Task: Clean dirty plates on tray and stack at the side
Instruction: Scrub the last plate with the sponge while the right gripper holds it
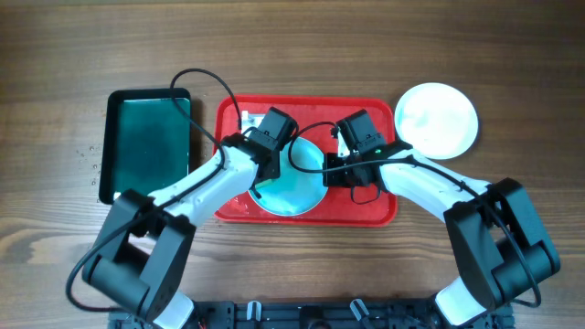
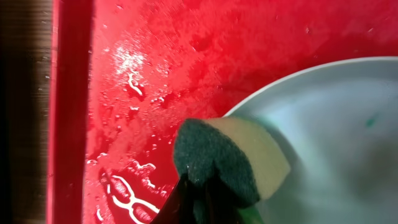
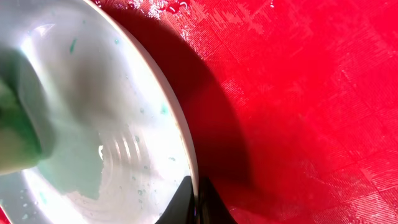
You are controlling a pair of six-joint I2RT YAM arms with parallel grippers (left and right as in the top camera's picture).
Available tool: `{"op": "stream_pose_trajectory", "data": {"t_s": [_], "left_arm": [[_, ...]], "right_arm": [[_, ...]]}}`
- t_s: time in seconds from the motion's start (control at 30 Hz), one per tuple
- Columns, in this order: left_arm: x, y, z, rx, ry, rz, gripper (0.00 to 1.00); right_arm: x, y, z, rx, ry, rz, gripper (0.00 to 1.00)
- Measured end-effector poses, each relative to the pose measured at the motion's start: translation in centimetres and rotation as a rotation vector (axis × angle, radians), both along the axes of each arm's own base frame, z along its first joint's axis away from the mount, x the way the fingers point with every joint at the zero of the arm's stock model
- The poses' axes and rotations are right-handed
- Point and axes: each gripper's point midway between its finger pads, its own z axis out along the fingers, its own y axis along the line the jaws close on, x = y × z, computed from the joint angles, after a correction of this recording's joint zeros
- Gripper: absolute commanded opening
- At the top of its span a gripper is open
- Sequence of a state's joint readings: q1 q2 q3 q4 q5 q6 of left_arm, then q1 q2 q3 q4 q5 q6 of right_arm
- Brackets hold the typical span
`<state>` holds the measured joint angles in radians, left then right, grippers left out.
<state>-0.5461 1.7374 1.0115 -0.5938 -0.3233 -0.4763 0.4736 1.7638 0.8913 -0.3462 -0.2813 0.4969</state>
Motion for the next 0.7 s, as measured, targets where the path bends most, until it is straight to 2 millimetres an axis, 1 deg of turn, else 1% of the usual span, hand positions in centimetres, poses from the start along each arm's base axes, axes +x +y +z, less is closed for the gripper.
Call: {"op": "stream_pose_trajectory", "data": {"t_s": [0.07, 0.1, 0.2, 0.23, 0.33, 0.4, 0.47, 0.5, 0.53, 0.57, 0.6, 0.7], "left_arm": [[0.0, -0.4, 0.6, -0.048, -0.005, -0.001, 0.04], [0.1, -1.0, 0.9, -0.097, -0.005, -0.006, 0.04], [0.2, -4.0, 1.6, -0.279, 0.010, -0.052, 0.04], [0.0, -5.5, 1.8, -0.357, 0.027, -0.082, 0.04], [-0.3, -8.1, 2.4, -0.479, 0.047, -0.142, 0.04], [-0.7, -9.0, 2.0, -0.514, 0.075, -0.162, 0.04], [-0.9, -9.1, 1.4, -0.515, 0.096, -0.161, 0.04], [-1.1, -9.0, 0.5, -0.503, 0.118, -0.154, 0.04], [-1.1, -8.4, 0.0, -0.471, 0.123, -0.140, 0.04], [-1.1, -7.4, -0.7, -0.414, 0.122, -0.116, 0.04], [-0.9, -6.7, -1.0, -0.375, 0.113, -0.100, 0.04], [0.0, -4.1, -1.2, -0.226, 0.052, -0.052, 0.04]], "right_arm": [[0.0, 0.0, 0.0, -0.001, 0.001, -0.001, 0.05], [0.0, 0.0, 0.0, -0.001, 0.001, -0.001, 0.04], [0.0, -0.1, 0.0, -0.002, 0.002, -0.001, 0.04], [0.0, -0.1, 0.0, -0.002, 0.002, -0.001, 0.04], [0.0, -0.1, 0.0, -0.002, 0.002, -0.002, 0.04], [0.0, -0.1, 0.0, -0.002, 0.003, -0.002, 0.04], [0.0, -0.1, 0.0, -0.002, 0.003, -0.002, 0.04], [0.0, -0.1, 0.0, -0.002, 0.003, -0.002, 0.04], [0.0, -0.1, 0.0, -0.002, 0.003, -0.002, 0.04], [0.0, -0.1, 0.0, -0.002, 0.003, -0.002, 0.04], [0.0, -0.1, 0.0, -0.002, 0.003, -0.002, 0.04], [0.0, -0.1, 0.0, -0.002, 0.003, -0.002, 0.04]]}}
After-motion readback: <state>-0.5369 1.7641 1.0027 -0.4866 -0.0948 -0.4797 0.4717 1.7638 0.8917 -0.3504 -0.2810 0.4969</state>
